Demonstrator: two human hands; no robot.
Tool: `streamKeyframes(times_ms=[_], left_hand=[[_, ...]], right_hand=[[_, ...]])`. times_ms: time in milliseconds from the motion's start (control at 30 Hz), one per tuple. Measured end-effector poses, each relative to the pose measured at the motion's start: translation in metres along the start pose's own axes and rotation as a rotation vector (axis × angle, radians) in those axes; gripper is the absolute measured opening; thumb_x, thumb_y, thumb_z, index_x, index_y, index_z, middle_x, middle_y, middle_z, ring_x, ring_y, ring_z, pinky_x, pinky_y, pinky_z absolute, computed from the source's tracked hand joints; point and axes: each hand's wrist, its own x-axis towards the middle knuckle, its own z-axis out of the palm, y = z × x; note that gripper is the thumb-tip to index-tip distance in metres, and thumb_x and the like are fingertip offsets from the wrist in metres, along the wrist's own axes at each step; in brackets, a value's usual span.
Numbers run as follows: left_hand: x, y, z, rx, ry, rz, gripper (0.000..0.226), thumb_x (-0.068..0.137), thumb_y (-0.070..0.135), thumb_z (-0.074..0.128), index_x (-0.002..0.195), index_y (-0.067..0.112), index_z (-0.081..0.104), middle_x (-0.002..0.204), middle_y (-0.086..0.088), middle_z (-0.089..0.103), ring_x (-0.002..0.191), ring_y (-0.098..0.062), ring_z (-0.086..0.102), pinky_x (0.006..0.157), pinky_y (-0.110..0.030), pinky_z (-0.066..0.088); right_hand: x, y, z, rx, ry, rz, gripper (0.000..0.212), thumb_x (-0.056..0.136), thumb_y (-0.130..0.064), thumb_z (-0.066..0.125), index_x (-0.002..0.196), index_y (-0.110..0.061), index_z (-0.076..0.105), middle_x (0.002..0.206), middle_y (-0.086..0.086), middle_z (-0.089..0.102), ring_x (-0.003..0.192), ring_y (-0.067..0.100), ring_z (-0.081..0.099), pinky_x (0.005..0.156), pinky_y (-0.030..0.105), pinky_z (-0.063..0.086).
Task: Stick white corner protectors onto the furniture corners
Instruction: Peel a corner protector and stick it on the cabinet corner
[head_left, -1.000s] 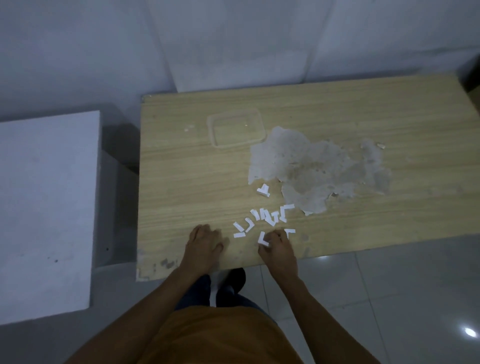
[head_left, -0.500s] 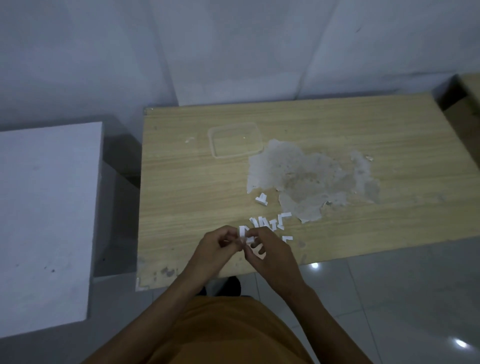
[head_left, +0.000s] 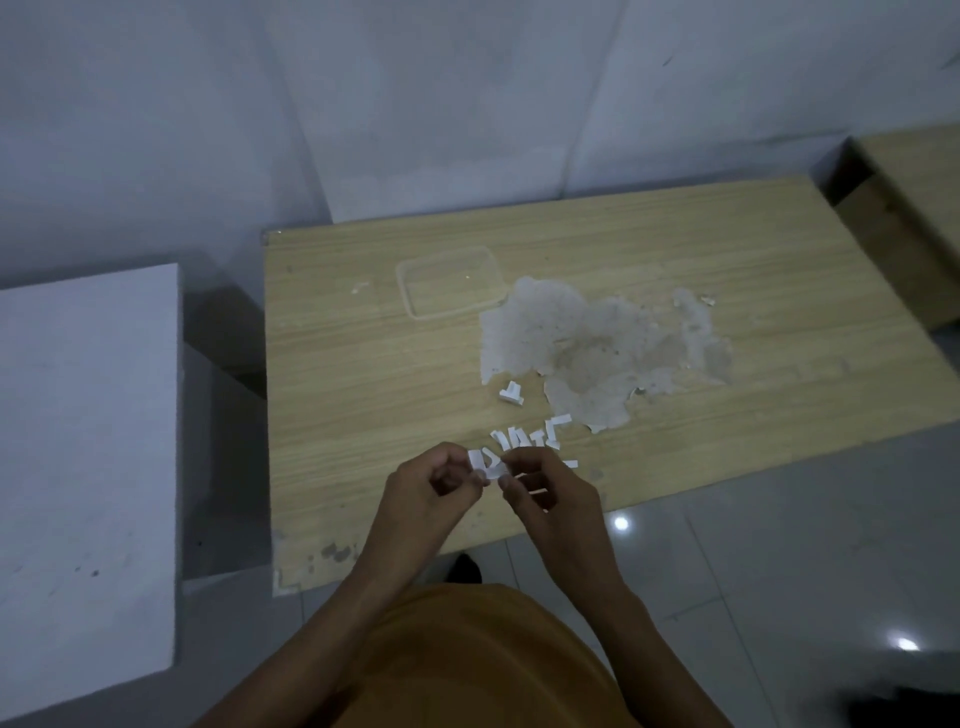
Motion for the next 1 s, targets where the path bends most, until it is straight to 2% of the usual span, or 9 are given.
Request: streamKeyframes(times_ms=[100,200,333,467,567,633,800,1000], left_hand=[[-0.003,0.004,0.000,0.064,0.029,0.011,0.018,0.083,0.019,0.070,0.071,0.029,0.062,0.076,0.017,0.068,0.079,0.002,0.065,0.070,-0.011,0.048],[-0.005,0.008,-0.002,0.081,0.032,0.042,0.005,0.084,0.022,0.068,0.082,0.026,0.067,0.090,0.016,0.069,0.089,0.002,0.064,0.083,-0.017,0.050],[-0.007,0.012,-0.005,0.063,0.047,0.002,0.003,0.083,0.022,0.068,0.081,0.024,0.070,0.089,0.014,0.070,0.087,0.000,0.064,0.080,-0.023,0.051],[-0.009,0.016,-0.003,0.061,0.064,0.021,0.008,0.081,0.018,0.071,0.074,0.021,0.070,0.096,0.014,0.067,0.093,-0.001,0.063,0.088,-0.033,0.052],[-0.010,0.019,-0.003,0.060,0.091,0.035,0.016,0.080,0.015,0.072,0.069,0.024,0.067,0.099,0.014,0.065,0.095,0.002,0.061,0.090,-0.033,0.050],[-0.011,0.018,-0.003,0.071,0.103,0.039,0.021,0.079,0.014,0.072,0.066,0.028,0.064,0.100,0.014,0.064,0.096,0.003,0.060,0.091,-0.032,0.049],[-0.016,0.015,-0.005,0.031,0.118,0.000,0.024,0.081,0.013,0.072,0.064,0.029,0.065,0.098,0.013,0.066,0.096,-0.002,0.061,0.090,-0.030,0.049],[-0.015,0.013,-0.004,-0.021,0.116,-0.088,0.016,0.081,0.013,0.071,0.066,0.019,0.070,0.096,0.014,0.067,0.089,0.005,0.061,0.078,-0.019,0.048]], right_hand=[[-0.004,-0.003,-0.001,0.011,0.025,-0.018,0.033,0.090,-0.014,0.065,0.100,-0.045,0.055,0.090,-0.019,0.067,0.080,0.000,0.065,0.066,0.012,0.051],[-0.007,-0.004,-0.004,-0.006,0.046,-0.027,0.033,0.089,-0.015,0.066,0.099,-0.044,0.056,0.087,-0.021,0.067,0.078,0.001,0.065,0.066,0.009,0.049],[-0.009,-0.005,-0.007,-0.063,0.055,-0.094,0.025,0.089,-0.014,0.067,0.098,-0.036,0.063,0.084,-0.024,0.066,0.077,0.000,0.066,0.066,0.008,0.048],[-0.010,-0.005,-0.007,-0.197,0.040,-0.170,0.017,0.091,-0.015,0.064,0.106,-0.022,0.067,0.092,-0.020,0.065,0.081,0.002,0.063,0.068,0.018,0.051],[-0.012,-0.006,-0.008,-0.255,0.048,-0.221,0.018,0.091,-0.016,0.063,0.108,-0.021,0.067,0.095,-0.014,0.066,0.082,-0.006,0.059,0.069,0.007,0.046],[-0.013,-0.007,-0.008,-0.303,0.045,-0.252,0.017,0.091,-0.017,0.062,0.107,-0.021,0.068,0.096,-0.012,0.067,0.081,-0.008,0.057,0.068,0.006,0.044],[-0.013,-0.007,-0.008,-0.481,0.037,-0.366,0.014,0.090,-0.015,0.064,0.104,-0.017,0.067,0.092,-0.005,0.069,0.072,0.008,0.062,0.057,0.031,0.053],[-0.013,-0.009,-0.006,-0.504,0.004,-0.397,0.011,0.091,-0.017,0.059,0.099,-0.017,0.065,0.085,-0.002,0.067,0.067,0.014,0.061,0.051,0.036,0.051]])
